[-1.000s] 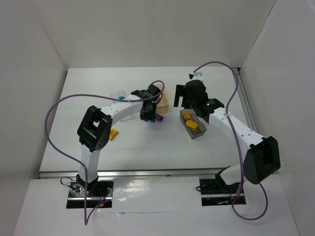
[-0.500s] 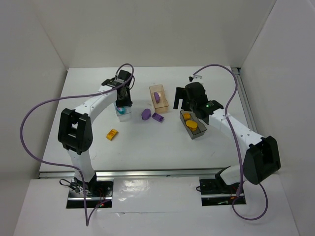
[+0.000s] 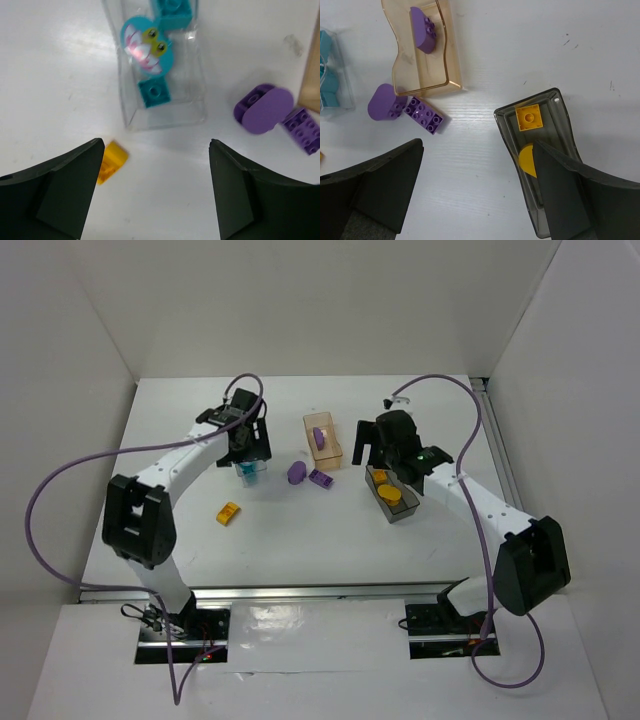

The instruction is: Sort the legos into containers by color

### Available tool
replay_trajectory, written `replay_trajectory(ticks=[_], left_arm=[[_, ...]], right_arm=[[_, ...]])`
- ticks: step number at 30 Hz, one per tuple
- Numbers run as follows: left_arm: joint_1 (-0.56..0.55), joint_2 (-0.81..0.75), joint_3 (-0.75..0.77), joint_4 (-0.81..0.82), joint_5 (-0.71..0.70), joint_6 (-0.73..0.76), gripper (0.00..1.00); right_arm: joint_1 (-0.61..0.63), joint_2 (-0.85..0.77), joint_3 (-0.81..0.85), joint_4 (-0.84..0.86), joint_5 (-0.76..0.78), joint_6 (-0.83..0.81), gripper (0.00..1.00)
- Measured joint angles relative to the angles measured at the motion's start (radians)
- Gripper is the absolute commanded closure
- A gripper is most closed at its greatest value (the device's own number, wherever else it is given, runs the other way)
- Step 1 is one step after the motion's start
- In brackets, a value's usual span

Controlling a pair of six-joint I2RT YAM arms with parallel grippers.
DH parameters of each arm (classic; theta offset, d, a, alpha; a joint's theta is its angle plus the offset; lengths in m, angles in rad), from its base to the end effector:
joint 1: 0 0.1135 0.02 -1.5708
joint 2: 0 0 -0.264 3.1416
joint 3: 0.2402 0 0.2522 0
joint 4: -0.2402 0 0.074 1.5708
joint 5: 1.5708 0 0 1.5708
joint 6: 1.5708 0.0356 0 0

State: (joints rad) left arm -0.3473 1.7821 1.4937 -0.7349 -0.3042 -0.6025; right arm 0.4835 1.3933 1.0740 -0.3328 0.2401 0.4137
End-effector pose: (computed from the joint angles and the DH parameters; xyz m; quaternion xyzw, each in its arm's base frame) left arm 0.3642 -0.1205 0.2673 -0.1617 0.9387 0.0075 0.3044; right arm 0.2794 0.1371 0.2875 0.0220 0.8912 0.0942 0.4432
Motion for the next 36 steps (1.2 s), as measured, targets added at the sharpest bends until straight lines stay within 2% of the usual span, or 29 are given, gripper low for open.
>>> replay_trajectory(ticks=[7,12,19,22,26,32,34,35,36], left_arm=[[0.012,-0.274,-0.329,0.014,-0.072,-0.090,0.01],[0.023,-0.280,-0.467,0.036,-0.087,-0.143,0.00],[0.040,-0.190,-0.492,0.144,-0.087,-0.169,0.02],[0.040,-0.159,-0.511,0.206,-0.064,-0.170,0.06],[0.040,-0.135,-0.545,0.259,-0.018,-0.187,0.17],[0.018,-0.190,-0.614,0.325,0.030,-0.202,0.28],[0.008,-0.211,-0.637,0.333,0.041,-0.213,0.38],[0.006,-0.214,-0.641,0.334,0.044,-0.217,0.50],[0.004,-0.215,-0.643,0.338,0.046,-0.221,0.55]], right_arm=[[0.019,0.000,-0.004,0.010,-0.016,0.014,0.03],[0.041,0.000,-0.004,0.015,-0.017,0.016,0.03],[0.051,0.000,-0.004,0.019,-0.015,0.016,0.03],[0.051,0.000,-0.004,0.019,-0.015,0.016,0.03],[0.051,0.000,-0.004,0.019,-0.011,0.016,0.03],[0.054,0.000,-0.004,0.019,-0.008,0.016,0.03],[0.057,0.000,-0.004,0.019,-0.008,0.016,0.03],[0.058,0.000,-0.004,0.019,-0.008,0.016,0.03],[0.058,0.000,-0.004,0.018,-0.008,0.016,0.03]])
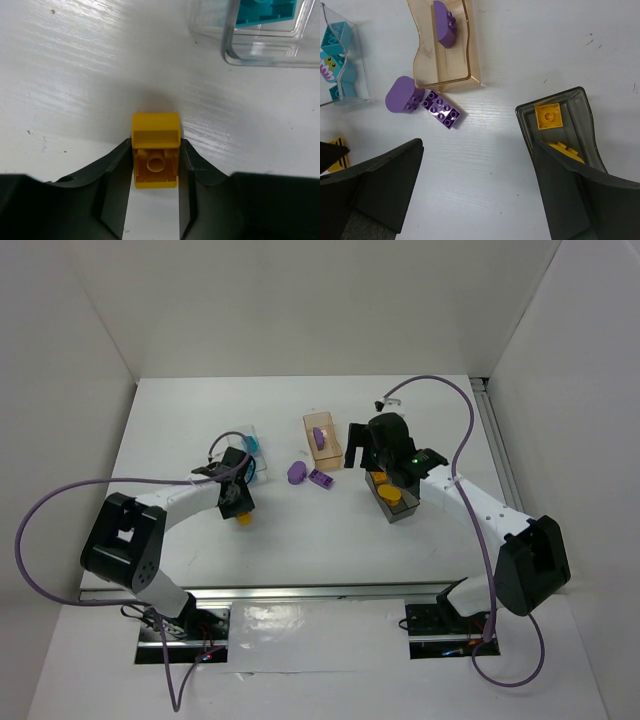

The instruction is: Sort the legos into containers by color

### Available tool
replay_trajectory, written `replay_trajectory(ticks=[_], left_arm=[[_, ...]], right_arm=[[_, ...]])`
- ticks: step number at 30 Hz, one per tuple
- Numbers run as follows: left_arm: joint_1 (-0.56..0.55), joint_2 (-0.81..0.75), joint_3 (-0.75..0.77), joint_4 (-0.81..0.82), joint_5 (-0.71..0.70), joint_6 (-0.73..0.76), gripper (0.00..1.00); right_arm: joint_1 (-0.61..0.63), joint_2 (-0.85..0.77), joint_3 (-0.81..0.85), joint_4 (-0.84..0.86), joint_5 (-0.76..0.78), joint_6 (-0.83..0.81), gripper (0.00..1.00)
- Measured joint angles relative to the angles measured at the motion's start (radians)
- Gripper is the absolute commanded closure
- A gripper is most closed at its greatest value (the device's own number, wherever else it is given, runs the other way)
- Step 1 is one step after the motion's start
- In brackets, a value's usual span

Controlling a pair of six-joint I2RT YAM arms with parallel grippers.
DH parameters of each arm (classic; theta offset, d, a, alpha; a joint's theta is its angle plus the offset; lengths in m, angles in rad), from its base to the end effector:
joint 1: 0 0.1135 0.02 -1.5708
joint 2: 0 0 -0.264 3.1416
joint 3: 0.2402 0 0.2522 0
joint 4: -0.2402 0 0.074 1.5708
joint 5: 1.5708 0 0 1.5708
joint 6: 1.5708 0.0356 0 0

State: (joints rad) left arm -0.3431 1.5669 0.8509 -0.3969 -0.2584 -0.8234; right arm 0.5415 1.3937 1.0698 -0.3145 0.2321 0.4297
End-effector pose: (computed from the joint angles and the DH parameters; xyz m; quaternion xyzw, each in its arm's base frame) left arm 0.2772 -0.0894 0.1647 -0.2581 0.9311 -0.0192 0.2570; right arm 0.2716 0.1538 0.2875 0.0024 0.8888 0.1169 0.4431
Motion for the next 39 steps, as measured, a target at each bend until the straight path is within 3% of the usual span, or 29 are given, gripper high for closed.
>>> replay_trajectory(ticks=[3,5,9,13,18,28,32,33,35,39], left_arm=[[-0.001,0.000,-0.001,0.006,0.010,0.004,0.77],[-0.001,0.000,0.000,0.010,0.018,0.007,0.83],[-0.037,-0.012,0.002,0.006,0.041,0.012,0.86],[-0.164,-0.025,0.083,-0.019,0.102,0.035,0.86],[-0.305,0.063,0.375,-0.012,0.204,0.087,0.86],[-0.406,0.529,0.956,0.016,0.443,0.080,0.85],[-0.438,0.698,1.129,0.010,0.478,0.058,0.76],[-0.446,0.728,1.161,0.009,0.482,0.056,0.67],[-0.460,0.778,1.217,0.005,0.486,0.052,0.38],[-0.480,0.821,1.270,0.003,0.494,0.031,0.20]], right_arm=[[0.000,0.000,0.000,0.000,0.000,0.000,0.03],[0.000,0.000,0.000,0.000,0.002,0.000,0.03],[0.001,-0.007,0.000,-0.007,0.040,0.001,0.03],[0.002,-0.077,-0.041,-0.009,0.095,0.007,0.03],[-0.003,-0.224,-0.121,-0.017,0.175,0.037,0.03],[-0.019,-0.560,-0.137,-0.129,0.364,0.199,0.02],[-0.023,-0.673,-0.155,-0.143,0.413,0.226,0.02],[-0.023,-0.695,-0.157,-0.147,0.426,0.229,0.02],[-0.023,-0.720,-0.156,-0.149,0.446,0.227,0.02],[-0.023,-0.715,-0.142,-0.166,0.474,0.223,0.02]])
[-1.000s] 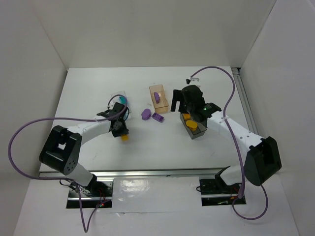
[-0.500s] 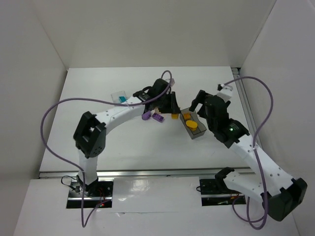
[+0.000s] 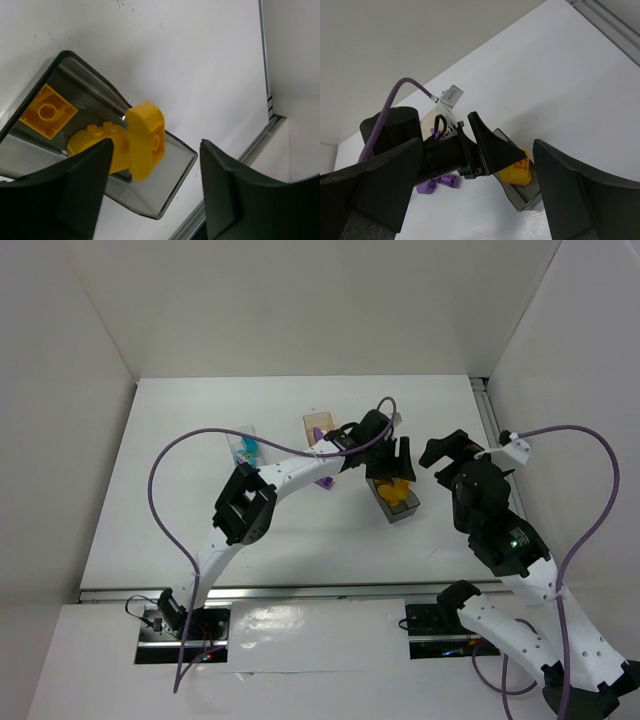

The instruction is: Sort the legos into containers by color

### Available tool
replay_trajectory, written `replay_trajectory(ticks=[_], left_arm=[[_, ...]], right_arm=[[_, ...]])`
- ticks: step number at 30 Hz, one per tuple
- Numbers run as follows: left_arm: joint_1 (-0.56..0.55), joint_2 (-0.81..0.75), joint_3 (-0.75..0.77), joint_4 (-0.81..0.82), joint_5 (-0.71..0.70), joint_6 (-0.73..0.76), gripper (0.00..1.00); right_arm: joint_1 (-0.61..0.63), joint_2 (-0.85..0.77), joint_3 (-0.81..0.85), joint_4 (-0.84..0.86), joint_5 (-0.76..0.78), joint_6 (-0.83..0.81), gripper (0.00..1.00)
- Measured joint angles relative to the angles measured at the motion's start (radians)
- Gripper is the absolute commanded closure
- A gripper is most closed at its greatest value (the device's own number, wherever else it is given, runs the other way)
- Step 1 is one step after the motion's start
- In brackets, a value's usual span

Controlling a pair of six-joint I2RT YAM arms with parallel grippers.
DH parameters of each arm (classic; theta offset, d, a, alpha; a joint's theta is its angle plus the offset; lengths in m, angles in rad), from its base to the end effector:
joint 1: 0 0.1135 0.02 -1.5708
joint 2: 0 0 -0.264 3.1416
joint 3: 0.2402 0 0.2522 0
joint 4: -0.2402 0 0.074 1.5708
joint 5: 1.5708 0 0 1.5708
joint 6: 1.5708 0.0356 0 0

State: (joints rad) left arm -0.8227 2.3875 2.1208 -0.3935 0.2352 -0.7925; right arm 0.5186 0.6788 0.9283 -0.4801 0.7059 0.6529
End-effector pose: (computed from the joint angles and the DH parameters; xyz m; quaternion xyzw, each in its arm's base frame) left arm 0.3683 -0.4090 0.2209 0.0651 0.8910 -0.3884 0.2257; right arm 0.1291 0.0471 0.3748 0.2636 0.7194 0.0964 0.6354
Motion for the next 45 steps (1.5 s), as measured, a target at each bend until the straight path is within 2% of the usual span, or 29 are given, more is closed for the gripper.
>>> replay_trajectory(ticks=[1,5,9,14,16,19,21,25,28,32,40,45], left_arm=[[-0.001,0.000,0.000,-0.002,0.001,-0.001,0.16],[0.001,-0.004,0.000,-0.006,-0.010,0.001,0.16],[0.010,-0.072,-0.043,-0.071,-0.072,0.037,0.20],[0.075,-0.332,-0.193,-0.185,-0.187,0.093,0.22],[0.146,-0.477,-0.296,-0.203,-0.222,0.107,0.22],[0.273,-0.657,-0.428,-0.216,-0.282,0.108,0.21],[0.352,-0.755,-0.525,-0.224,-0.323,0.108,0.21],[0.435,-0.875,-0.667,-0.265,-0.373,0.108,0.21],[0.486,-0.924,-0.728,-0.295,-0.369,0.112,0.21],[0.541,-0.946,-0.736,-0.309,-0.340,0.134,0.19],[0.558,-0.951,-0.735,-0.320,-0.296,0.165,0.19],[0.562,-0.962,-0.735,-0.321,-0.285,0.166,0.19]], right_arm=[[0.000,0.005,0.004,-0.006,0.005,0.000,0.02],[0.000,0.008,0.005,-0.010,0.011,-0.007,0.03],[0.000,0.026,0.006,-0.010,-0.010,-0.023,0.03],[-0.001,0.132,0.024,0.005,-0.092,-0.049,0.03],[-0.002,0.187,0.023,0.025,-0.150,-0.065,0.08],[0.001,0.295,0.021,0.068,-0.275,-0.116,0.09],[0.043,0.436,0.060,0.069,-0.331,-0.165,0.06],[0.126,0.740,0.146,0.102,-0.459,-0.276,0.03],[0.146,0.888,0.154,0.117,-0.554,-0.349,0.01],[0.149,0.980,0.155,0.162,-0.611,-0.414,0.01],[0.135,1.161,0.233,0.283,-0.674,-0.545,0.01],[0.130,1.257,0.284,0.309,-0.695,-0.592,0.08]])
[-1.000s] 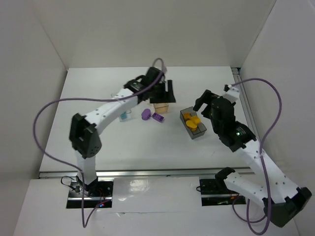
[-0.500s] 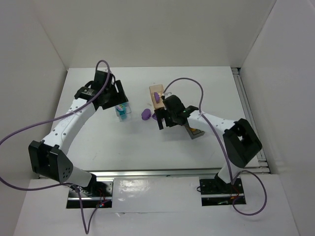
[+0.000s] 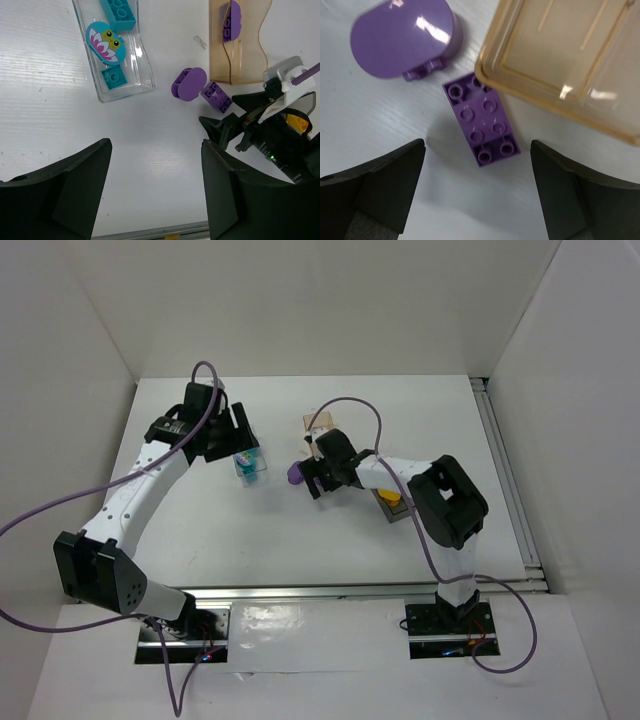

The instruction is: Sort the legos into containers by color

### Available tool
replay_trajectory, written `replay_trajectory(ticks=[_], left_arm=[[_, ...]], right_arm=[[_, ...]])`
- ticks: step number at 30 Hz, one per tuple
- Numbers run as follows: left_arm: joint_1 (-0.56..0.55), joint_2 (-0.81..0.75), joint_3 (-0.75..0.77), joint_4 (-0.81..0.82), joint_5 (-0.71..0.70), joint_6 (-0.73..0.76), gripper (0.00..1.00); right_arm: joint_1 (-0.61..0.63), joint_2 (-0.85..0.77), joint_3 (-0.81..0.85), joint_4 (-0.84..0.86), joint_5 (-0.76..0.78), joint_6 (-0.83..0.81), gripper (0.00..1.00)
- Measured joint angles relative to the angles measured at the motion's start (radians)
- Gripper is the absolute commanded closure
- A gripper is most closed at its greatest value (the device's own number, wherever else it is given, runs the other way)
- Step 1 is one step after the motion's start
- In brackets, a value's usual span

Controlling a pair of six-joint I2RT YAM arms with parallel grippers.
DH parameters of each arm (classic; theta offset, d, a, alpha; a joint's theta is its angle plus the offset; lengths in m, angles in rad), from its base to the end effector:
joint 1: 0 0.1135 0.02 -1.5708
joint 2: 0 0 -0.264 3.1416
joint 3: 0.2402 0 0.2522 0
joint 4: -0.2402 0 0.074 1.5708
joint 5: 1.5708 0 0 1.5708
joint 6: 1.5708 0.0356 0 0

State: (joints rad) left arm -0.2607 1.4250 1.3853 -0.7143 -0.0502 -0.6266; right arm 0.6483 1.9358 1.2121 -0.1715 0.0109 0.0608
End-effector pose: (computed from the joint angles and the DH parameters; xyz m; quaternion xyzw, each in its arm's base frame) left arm 0.2987 -0.0778 0.3499 -0.1767 0.9003 -0.1496 0.3685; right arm 0.3239 0.2449 0.1573 -0.2714 0.9036 0.1102 0.3126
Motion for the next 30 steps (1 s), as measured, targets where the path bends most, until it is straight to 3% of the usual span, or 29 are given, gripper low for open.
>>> replay_trajectory(ticks=[5,9,10,14,17,23,26,30], left_arm=[[0.004,-0.002,0.000,-0.001,0.005,0.005,0.19],[0.010,-0.002,0.000,-0.001,0.005,0.020,0.21],[0.011,-0.002,0.000,-0.002,0.005,0.021,0.21],[0.011,-0.002,-0.003,-0.002,0.008,0.021,0.21],[0.011,-0.002,-0.013,-0.002,0.011,0.021,0.21],[0.011,-0.002,-0.018,0.003,0.018,0.022,0.19],[0.012,-0.003,-0.020,0.005,0.018,0.024,0.19],[0.025,-0.009,-0.039,0.010,0.018,0.027,0.19]], right_arm=[[-0.001,0.041,0.057,0.022,-0.003,-0.036,0.17],[-0.001,0.074,0.085,0.026,-0.002,-0.062,0.32],[-0.001,0.075,0.085,0.026,0.000,-0.064,0.42],[0.010,0.073,0.085,0.022,0.017,-0.064,0.64],[0.030,0.037,0.057,0.016,0.049,-0.050,0.67],[0.063,-0.184,-0.048,0.000,0.151,0.015,0.66],[0.051,-0.245,-0.026,0.010,0.206,0.045,0.66],[0.028,-0.211,0.076,0.006,0.275,0.069,0.65]])
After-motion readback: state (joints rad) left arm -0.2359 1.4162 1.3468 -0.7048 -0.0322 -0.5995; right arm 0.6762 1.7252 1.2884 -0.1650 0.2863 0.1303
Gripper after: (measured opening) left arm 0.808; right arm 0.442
